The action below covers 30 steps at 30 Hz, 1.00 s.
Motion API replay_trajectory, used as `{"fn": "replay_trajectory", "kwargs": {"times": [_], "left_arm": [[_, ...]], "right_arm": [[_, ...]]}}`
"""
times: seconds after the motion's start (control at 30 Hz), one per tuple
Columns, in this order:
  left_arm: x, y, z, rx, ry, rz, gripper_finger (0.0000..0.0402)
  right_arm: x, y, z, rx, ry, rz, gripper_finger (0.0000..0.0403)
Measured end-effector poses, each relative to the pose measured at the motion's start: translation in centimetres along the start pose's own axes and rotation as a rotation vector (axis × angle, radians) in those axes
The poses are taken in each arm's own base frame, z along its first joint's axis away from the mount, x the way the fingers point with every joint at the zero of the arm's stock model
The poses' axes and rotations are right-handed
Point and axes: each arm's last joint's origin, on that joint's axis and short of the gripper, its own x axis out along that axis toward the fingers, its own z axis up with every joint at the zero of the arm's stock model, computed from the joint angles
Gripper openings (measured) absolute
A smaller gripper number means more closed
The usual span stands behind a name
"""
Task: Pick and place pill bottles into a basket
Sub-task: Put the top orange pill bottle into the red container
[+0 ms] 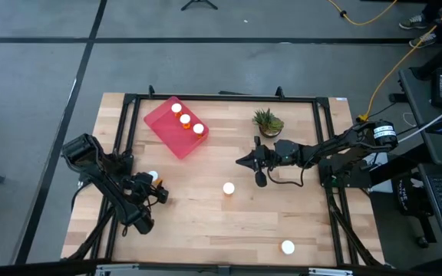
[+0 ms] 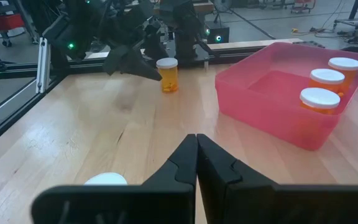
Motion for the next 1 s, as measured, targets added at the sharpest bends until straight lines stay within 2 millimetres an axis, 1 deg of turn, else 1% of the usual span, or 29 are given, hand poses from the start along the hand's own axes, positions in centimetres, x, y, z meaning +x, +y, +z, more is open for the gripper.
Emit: {"fn": "replay_trajectory", "kwargs": {"times": [0.57,0.77,1.0], "left_arm": [[0.15,-0.10,0.07,-0.010,0.018,0.021,0.0307],[0.15,-0.16,-0.17,0.011,0.064,0.037,0.0284],[0.15,-0.22,-0.12,0.010,0.046,0.020,0.0256]], "right_arm": [[0.00,0.00,0.00,0.000,0.000,0.000,0.0011],[0.00,0.00,0.00,0.000,0.000,0.000,0.0011],[0.00,0.00,0.00,0.000,0.000,0.000,0.0011]]}}
